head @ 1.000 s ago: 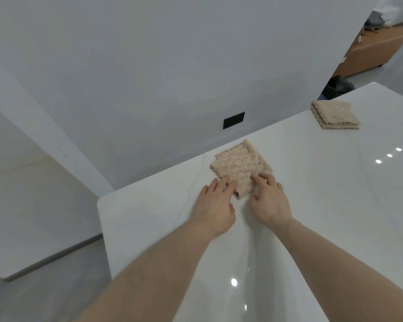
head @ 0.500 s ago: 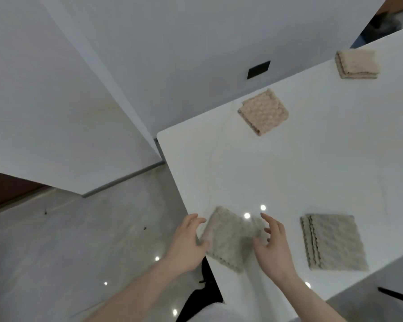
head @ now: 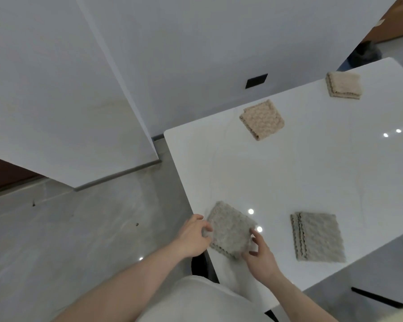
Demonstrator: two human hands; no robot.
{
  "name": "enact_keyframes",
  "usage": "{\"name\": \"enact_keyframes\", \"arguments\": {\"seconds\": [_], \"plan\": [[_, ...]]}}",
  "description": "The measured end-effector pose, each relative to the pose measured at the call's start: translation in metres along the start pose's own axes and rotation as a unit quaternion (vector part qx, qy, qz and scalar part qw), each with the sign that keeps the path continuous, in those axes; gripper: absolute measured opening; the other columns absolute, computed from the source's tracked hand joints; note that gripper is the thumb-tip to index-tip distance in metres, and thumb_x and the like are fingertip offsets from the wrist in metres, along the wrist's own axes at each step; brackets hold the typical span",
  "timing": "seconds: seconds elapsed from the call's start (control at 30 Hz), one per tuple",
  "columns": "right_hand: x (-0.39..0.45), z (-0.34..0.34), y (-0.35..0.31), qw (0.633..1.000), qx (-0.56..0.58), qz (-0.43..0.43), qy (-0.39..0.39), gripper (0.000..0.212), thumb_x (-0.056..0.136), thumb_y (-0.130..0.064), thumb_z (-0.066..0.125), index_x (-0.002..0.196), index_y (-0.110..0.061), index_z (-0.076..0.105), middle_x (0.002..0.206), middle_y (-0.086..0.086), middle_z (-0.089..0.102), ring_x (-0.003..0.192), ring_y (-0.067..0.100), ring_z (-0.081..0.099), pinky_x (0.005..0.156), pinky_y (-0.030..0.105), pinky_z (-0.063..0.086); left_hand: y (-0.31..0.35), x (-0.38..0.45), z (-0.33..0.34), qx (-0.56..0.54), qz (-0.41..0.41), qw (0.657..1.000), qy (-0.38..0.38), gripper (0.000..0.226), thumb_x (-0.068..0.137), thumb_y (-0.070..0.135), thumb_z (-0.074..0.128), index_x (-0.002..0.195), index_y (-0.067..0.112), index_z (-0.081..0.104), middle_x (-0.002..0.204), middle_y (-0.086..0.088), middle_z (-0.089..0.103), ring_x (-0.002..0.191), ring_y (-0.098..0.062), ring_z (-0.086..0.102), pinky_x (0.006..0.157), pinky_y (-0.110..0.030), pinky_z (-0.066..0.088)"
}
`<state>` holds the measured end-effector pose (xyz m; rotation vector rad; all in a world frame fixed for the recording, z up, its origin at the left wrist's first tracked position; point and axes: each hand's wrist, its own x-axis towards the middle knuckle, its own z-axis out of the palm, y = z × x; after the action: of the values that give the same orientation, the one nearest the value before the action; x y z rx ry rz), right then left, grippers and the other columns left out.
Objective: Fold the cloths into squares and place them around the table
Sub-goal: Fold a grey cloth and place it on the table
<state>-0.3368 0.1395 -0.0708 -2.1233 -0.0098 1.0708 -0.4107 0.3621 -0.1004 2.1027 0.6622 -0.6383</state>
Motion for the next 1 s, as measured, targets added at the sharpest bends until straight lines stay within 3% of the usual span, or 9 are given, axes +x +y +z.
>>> {"name": "enact_keyframes", "arguments": {"seconds": [0.17, 0.3, 0.4, 0.5, 0.63, 0.8, 0.87, 0.93, 1.0], "plan": [[-0.006, -0.001, 0.004, 1.0, -0.022, 0.003, -0.014, 0.069, 0.096, -0.027, 0.06, 0.155, -0.035, 0.027, 0.146, -0.012, 0.043, 0.111, 0.011, 0.064, 0.069, 0.015, 0.051, -0.006, 0.001, 0.006, 0.003, -0.012, 1.0, -0.021, 0.031, 0.093, 0.029, 0.061, 0.123, 0.027, 0.069, 0.134, 0.005, 0.05, 0.123, -0.014, 0.054, 0.104, -0.019, 0.037], [-0.006, -0.001, 0.005, 0.992, -0.111, -0.034, -0.043, 0.062, 0.096, -0.028, 0.051, 0.152, -0.037, 0.029, 0.154, -0.008, 0.038, 0.127, 0.017, 0.054, 0.103, 0.032, 0.048, -0.001, -0.009, 0.012, 0.034, -0.012, 0.999, -0.014, 0.041, 0.091, 0.031, 0.056, 0.131, 0.029, 0.059, 0.136, 0.012, 0.046, 0.119, -0.014, 0.057, 0.102, -0.029, 0.045], [-0.001, 0.003, 0.003, 0.98, -0.178, -0.043, -0.079, 0.062, 0.095, -0.022, 0.051, 0.154, -0.028, 0.032, 0.157, 0.0, 0.032, 0.139, 0.017, 0.042, 0.116, 0.028, 0.034, 0.006, -0.017, 0.018, 0.025, -0.013, 1.0, 0.002, 0.044, 0.092, 0.027, 0.054, 0.135, 0.027, 0.055, 0.138, 0.013, 0.045, 0.119, -0.016, 0.057, 0.098, -0.025, 0.044], [0.007, -0.001, 0.001, 0.979, -0.178, -0.023, -0.096, 0.069, 0.092, -0.016, 0.054, 0.156, -0.02, 0.028, 0.159, 0.003, 0.024, 0.146, 0.019, 0.033, 0.117, 0.026, 0.027, 0.008, -0.021, 0.027, 0.001, -0.022, 1.0, 0.003, 0.047, 0.093, 0.025, 0.054, 0.14, 0.024, 0.054, 0.139, 0.008, 0.048, 0.126, -0.016, 0.055, 0.102, -0.021, 0.039], [0.012, -0.007, 0.0, 0.984, -0.139, -0.02, -0.106, 0.072, 0.089, -0.016, 0.06, 0.155, -0.019, 0.031, 0.16, 0.003, 0.021, 0.145, 0.023, 0.033, 0.119, 0.033, 0.032, 0.011, -0.022, 0.028, -0.02, -0.025, 0.999, 0.008, 0.043, 0.095, 0.022, 0.055, 0.138, 0.021, 0.059, 0.136, 0.003, 0.052, 0.127, -0.016, 0.054, 0.103, -0.02, 0.037], [0.019, -0.005, -0.016, 0.99, -0.1, -0.054, -0.086, 0.068, 0.091, -0.021, 0.061, 0.153, -0.019, 0.035, 0.159, 0.0, 0.025, 0.144, 0.021, 0.036, 0.116, 0.031, 0.034, 0.015, -0.027, 0.023, -0.039, -0.03, 0.998, 0.033, 0.019, 0.09, 0.021, 0.056, 0.108, 0.03, 0.058, 0.128, -0.003, 0.058, 0.115, -0.02, 0.059, 0.1, -0.031, 0.045], [0.02, -0.002, -0.02, 0.988, -0.11, -0.07, -0.079, 0.066, 0.092, -0.021, 0.059, 0.153, -0.018, 0.034, 0.16, 0.0, 0.023, 0.145, 0.019, 0.035, 0.116, 0.027, 0.031, 0.012, -0.032, 0.024, -0.044, -0.028, 0.998, 0.032, 0.032, 0.092, 0.02, 0.056, 0.124, 0.023, 0.062, 0.134, -0.001, 0.054, 0.121, -0.018, 0.056, 0.102, -0.025, 0.043], [0.02, 0.002, -0.017, 0.983, -0.143, -0.084, -0.077, 0.066, 0.093, -0.021, 0.057, 0.154, -0.02, 0.033, 0.162, 0.002, 0.018, 0.144, 0.021, 0.036, 0.113, 0.025, 0.032, 0.008, -0.036, 0.024, -0.043, -0.033, 0.998, 0.025, 0.05, 0.094, 0.022, 0.057, 0.144, 0.018, 0.054, 0.141, 0.003, 0.049, 0.13, -0.014, 0.05, 0.105, -0.018, 0.036], [0.018, 0.006, -0.008, 0.976, -0.185, -0.098, -0.064, 0.068, 0.091, -0.019, 0.054, 0.155, -0.022, 0.029, 0.164, 0.006, 0.012, 0.143, 0.027, 0.038, 0.114, 0.03, 0.036, 0.004, -0.04, 0.025, -0.041, -0.036, 0.998, 0.037, 0.058, 0.093, 0.024, 0.059, 0.15, 0.02, 0.048, 0.143, 0.007, 0.046, 0.134, -0.012, 0.048, 0.106, -0.014, 0.031]]}}
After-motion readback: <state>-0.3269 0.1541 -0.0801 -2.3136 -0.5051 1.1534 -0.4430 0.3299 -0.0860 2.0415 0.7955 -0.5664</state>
